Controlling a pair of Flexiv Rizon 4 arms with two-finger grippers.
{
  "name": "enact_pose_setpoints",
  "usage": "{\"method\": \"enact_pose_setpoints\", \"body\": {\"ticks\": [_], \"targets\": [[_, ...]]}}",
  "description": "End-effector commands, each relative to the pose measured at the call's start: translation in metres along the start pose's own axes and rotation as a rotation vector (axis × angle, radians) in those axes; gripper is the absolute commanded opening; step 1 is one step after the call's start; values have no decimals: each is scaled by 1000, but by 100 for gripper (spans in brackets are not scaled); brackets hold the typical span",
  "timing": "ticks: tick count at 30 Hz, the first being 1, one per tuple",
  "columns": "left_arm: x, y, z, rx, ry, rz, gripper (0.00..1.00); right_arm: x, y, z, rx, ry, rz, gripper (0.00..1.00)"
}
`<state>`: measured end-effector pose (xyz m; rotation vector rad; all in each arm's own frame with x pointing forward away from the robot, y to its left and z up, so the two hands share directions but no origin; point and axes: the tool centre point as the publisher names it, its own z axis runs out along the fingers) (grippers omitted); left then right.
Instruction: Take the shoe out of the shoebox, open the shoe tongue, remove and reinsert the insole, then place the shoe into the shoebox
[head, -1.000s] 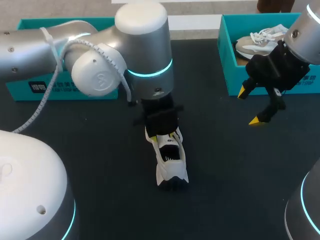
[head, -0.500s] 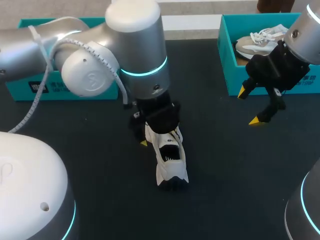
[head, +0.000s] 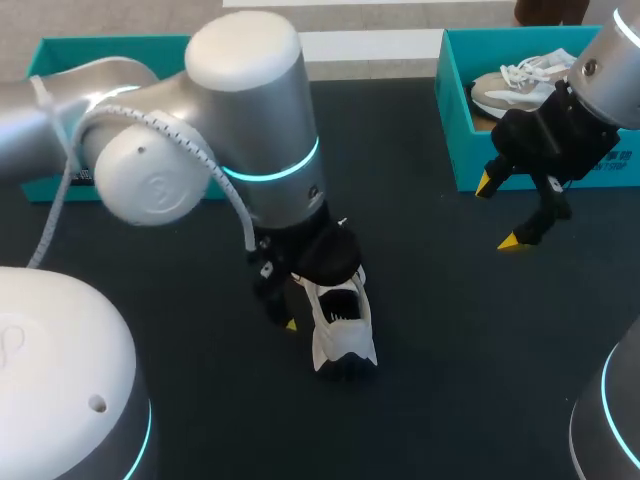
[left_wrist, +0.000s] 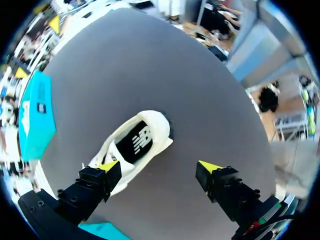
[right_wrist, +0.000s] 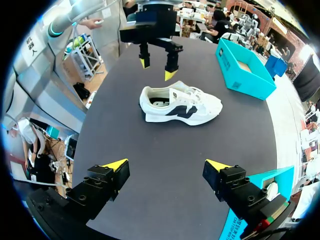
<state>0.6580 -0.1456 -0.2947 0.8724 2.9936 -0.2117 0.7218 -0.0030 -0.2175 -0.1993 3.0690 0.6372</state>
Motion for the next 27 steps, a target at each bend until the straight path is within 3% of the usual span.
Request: {"method": "enact_pose_setpoints", "body": {"ticks": [1,15,22,27], "targets": [[15,4,3,54,-148,-607,100,-1,0,1,1,2,0,100],[15,2,3,59,-124,-600,100,-1,0,1,1,2,0,100],[22,-27,20,-7,-54,-606,100,-1,0,1,1,2,0,100],[23,-44,24,14,-53,-654,100,-1,0,1,1,2,0,100]]}}
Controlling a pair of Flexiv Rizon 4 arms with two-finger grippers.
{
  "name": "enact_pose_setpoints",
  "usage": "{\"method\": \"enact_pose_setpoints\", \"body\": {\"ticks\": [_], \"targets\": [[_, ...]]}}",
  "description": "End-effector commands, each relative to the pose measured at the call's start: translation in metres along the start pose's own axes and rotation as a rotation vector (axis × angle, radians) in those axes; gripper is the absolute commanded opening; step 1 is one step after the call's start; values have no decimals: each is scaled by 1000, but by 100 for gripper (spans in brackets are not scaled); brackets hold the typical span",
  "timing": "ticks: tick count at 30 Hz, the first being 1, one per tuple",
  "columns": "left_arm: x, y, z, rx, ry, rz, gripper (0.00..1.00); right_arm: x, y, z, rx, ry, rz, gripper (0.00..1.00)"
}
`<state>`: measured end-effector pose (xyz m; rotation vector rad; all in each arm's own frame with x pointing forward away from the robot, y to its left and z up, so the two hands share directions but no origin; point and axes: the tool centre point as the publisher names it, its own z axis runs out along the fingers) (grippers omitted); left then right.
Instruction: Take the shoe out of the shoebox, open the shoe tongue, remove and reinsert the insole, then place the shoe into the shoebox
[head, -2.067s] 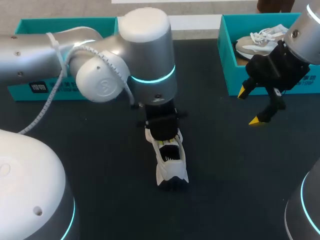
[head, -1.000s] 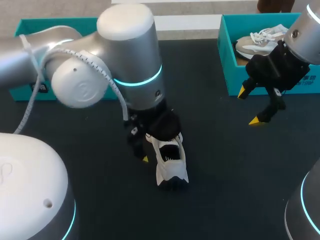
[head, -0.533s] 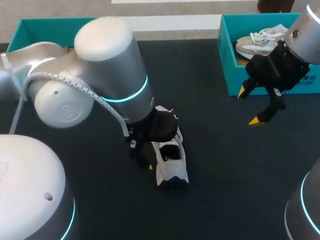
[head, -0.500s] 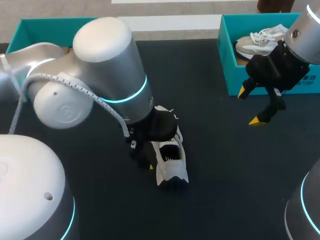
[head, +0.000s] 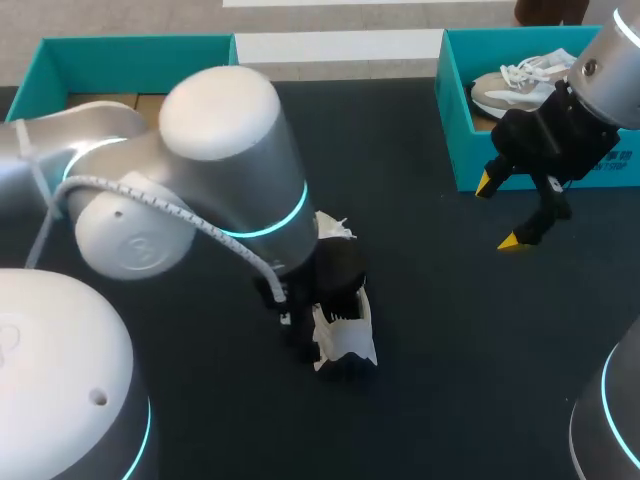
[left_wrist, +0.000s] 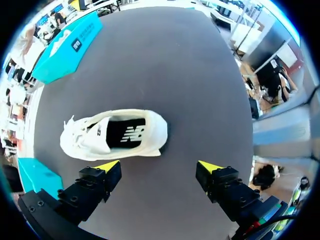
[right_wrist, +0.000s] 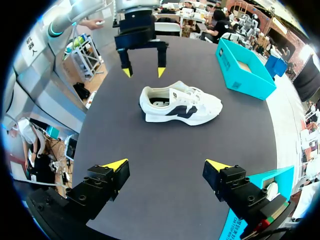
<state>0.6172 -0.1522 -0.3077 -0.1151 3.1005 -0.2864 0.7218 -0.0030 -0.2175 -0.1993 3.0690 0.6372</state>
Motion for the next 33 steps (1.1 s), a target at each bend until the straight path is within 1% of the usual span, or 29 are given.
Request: {"method": "enact_pose_setpoints", "body": {"ticks": [1,4,8,12,16,18,22,26,33], "targets": [[5,-21,11,-20,7,-33,100,-1,0,1,1,2,0,100],[6,-27,18,-14,17,-80,100,-1,0,1,1,2,0,100],[6,-34,33,-19,17,-117,100,-1,0,1,1,2,0,100],[7,-39,43,-33,11,-108,100,-1,0,1,1,2,0,100],[7,-42,53,-62,-19,-66,100,-1,0,1,1,2,0,100],[8,-43,55,-64,-21,-50,100,-1,0,1,1,2,0,100],[9,-42,69,-89,-29,-8,100,-1,0,1,1,2,0,100],[5,-39,82,-111,-44,-7,100,-1,0,1,1,2,0,100],[3,-36,93,-143,-46,8,100,-1,0,1,1,2,0,100]]}}
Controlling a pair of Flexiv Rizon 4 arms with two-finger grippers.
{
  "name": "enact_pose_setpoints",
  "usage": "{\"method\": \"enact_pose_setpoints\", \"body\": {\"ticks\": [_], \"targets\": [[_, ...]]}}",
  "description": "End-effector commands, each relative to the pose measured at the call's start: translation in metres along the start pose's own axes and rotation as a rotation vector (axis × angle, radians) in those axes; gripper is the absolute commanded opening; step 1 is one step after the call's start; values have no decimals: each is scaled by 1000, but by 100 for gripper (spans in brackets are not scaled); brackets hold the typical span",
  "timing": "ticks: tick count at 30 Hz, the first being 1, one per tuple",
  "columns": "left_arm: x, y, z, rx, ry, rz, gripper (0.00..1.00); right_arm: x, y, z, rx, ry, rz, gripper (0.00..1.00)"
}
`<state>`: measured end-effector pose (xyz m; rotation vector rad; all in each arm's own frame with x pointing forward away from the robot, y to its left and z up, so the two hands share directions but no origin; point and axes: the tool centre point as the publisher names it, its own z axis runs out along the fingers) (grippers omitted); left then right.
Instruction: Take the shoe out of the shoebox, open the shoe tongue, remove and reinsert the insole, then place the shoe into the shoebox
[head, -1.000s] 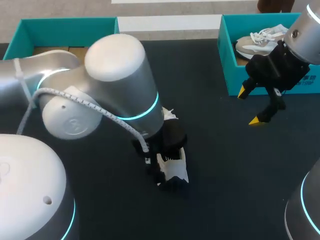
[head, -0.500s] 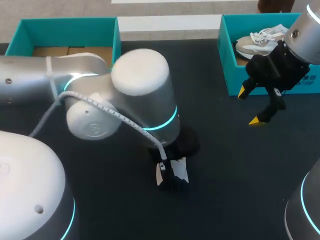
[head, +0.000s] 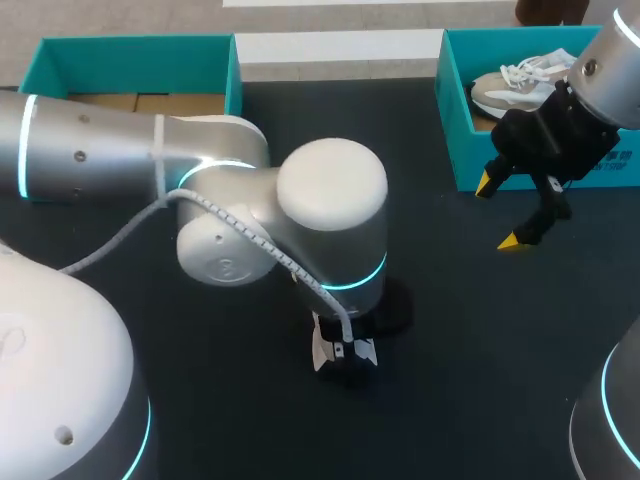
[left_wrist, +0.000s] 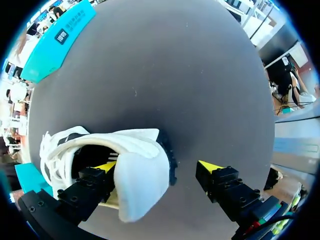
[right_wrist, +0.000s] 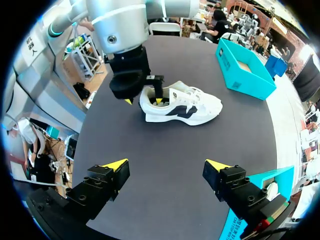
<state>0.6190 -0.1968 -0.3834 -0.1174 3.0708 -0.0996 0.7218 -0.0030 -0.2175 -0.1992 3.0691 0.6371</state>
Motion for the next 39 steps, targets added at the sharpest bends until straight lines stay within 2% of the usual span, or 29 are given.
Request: {"method": "enact_pose_setpoints", "body": {"ticks": [1,2,4,5,6,7,11,12,13,15,16,20,26,31,39], "targets": [[1,-7,11,-25,2,6,95,-1,0,1,1,2,0,100],[1,-6,12,-33,-1,7,94,-1,0,1,1,2,0,100],[1,-4,13,-35,4,7,76,-1,0,1,1,2,0,100],[2,-3,13,-39,8,5,73,-1,0,1,1,2,0,100],[2,-2,13,-42,15,6,59,-1,0,1,1,2,0,100],[2,-1,15,-47,23,3,50,-1,0,1,1,2,0,100],[3,0,20,-58,54,7,38,-1,0,1,1,2,0,100],[4,1,20,-53,76,8,29,-1,0,1,1,2,0,100],[5,2,19,-50,90,4,25,-1,0,1,1,2,0,100],[5,3,17,-50,105,1,6,-1,0,1,1,2,0,100],[5,4,16,-49,123,-4,1,-1,0,1,1,2,0,100],[6,9,10,-52,189,3,0,-1,0,1,1,2,0,100],[3,18,-18,-51,279,31,0,-1,0,1,1,2,0,100],[-7,31,-65,-58,294,97,0,-1,0,1,1,2,0,100],[-32,48,-157,-16,293,298,0,-1,0,1,1,2,0,100]]}}
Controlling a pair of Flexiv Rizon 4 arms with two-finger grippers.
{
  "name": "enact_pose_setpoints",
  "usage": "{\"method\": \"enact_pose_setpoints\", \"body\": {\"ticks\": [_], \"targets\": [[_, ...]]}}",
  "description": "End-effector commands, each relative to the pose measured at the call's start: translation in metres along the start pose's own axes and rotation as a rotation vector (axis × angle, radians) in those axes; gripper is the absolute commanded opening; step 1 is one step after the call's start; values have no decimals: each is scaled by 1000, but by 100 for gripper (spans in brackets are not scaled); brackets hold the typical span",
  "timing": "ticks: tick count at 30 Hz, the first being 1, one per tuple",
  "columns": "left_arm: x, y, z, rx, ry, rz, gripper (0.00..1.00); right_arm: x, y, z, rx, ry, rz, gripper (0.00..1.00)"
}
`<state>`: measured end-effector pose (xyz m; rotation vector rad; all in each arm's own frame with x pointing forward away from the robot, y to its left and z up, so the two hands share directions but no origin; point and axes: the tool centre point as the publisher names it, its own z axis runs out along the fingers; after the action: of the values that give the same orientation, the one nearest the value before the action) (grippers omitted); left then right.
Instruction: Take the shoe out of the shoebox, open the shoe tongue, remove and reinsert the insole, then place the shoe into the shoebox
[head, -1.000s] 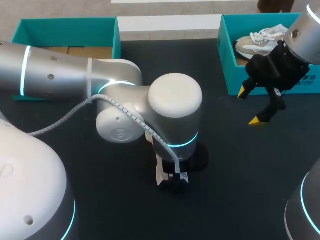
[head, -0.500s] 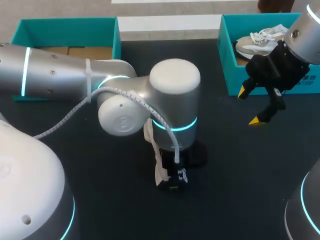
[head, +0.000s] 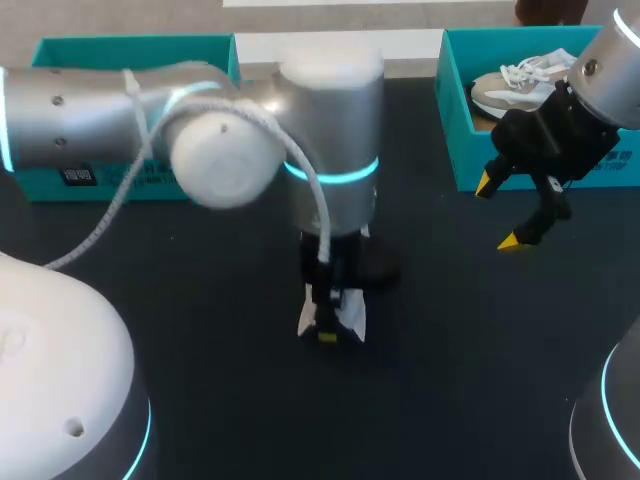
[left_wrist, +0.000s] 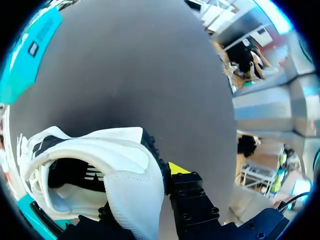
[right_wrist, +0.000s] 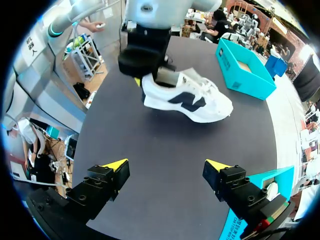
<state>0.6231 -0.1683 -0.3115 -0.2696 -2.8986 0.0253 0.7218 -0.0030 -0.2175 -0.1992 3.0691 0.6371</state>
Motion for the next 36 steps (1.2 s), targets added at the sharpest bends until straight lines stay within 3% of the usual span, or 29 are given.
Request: {"method": "enact_pose_setpoints", "body": {"ticks": [1,8,15,34,36], "targets": [[13,32,-94,21,-19,70,0,-1,0,1,1,2,0,100],[16,46,-152,13,7,142,0,-1,0,1,1,2,0,100],[13,53,-187,35,-3,157,0,-1,0,1,1,2,0,100],[11,52,-192,56,-32,138,0,-1,0,1,1,2,0,100],[8,65,-193,26,-62,163,0,-1,0,1,1,2,0,100]]}}
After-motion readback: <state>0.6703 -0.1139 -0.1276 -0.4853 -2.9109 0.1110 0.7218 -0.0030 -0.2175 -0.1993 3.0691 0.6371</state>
